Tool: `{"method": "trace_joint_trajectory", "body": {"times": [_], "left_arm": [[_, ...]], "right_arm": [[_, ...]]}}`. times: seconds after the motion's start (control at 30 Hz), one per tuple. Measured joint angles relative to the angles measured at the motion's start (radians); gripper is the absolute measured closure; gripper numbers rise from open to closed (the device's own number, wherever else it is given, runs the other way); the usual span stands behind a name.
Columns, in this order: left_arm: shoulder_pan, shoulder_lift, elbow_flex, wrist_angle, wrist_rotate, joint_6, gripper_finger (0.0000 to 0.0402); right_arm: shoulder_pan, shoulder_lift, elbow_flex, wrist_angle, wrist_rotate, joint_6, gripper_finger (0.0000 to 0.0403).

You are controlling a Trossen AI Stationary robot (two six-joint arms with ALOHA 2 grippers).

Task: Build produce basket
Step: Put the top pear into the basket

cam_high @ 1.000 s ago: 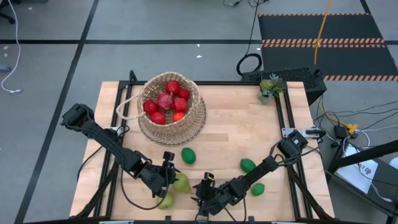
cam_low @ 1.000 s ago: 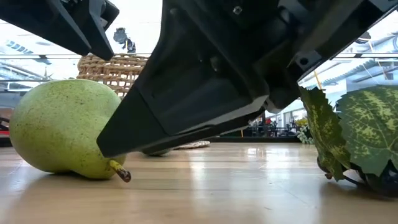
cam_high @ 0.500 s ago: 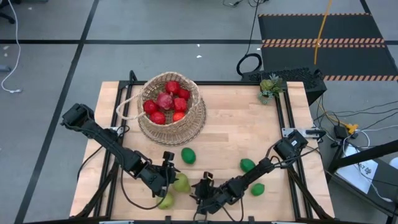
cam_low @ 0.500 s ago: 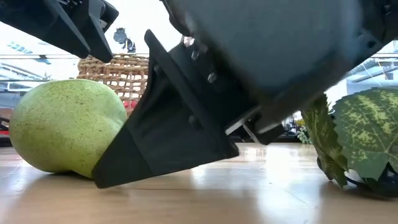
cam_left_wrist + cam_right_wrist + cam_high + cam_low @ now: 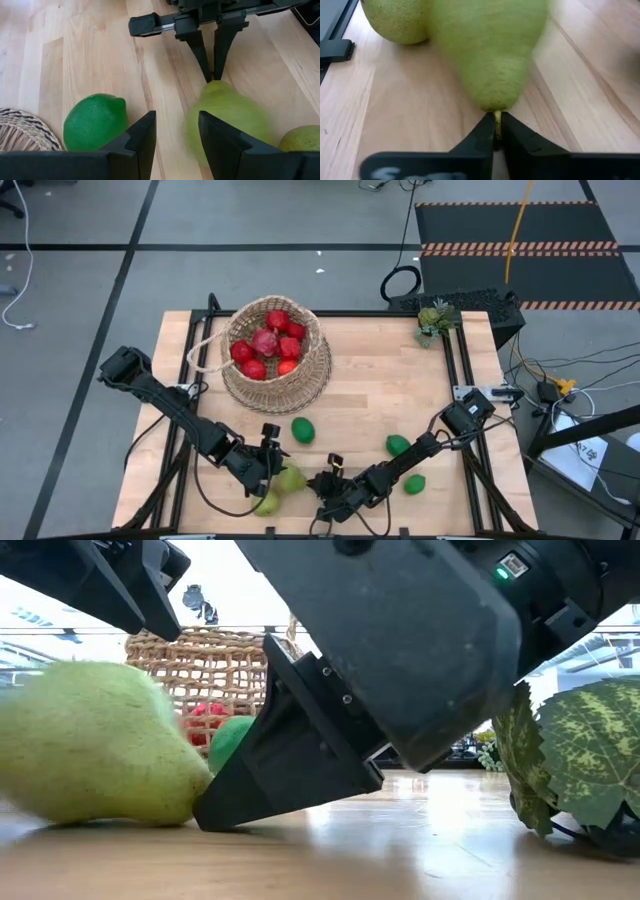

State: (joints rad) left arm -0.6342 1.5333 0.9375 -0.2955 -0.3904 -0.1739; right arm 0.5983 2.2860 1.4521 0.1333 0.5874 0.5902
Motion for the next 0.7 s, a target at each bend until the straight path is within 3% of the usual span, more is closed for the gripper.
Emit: {"method": "trace_joint_trajectory", "body": {"times": [0.43, 0.7], "left_arm": [[-0.004, -0.014, 0.000, 0.002, -0.004, -0.005, 0.0252], [-0.015, -0.125, 0.000, -0.008, -0.118, -0.006, 0.0252]], "right_arm": [[-0.001, -0.091, -0.002, -0.078, -0.011, -0.075, 0.0397], [-0.005, -0.235, -0.002, -0.245, 0.019, -0.155, 0.0397]]}}
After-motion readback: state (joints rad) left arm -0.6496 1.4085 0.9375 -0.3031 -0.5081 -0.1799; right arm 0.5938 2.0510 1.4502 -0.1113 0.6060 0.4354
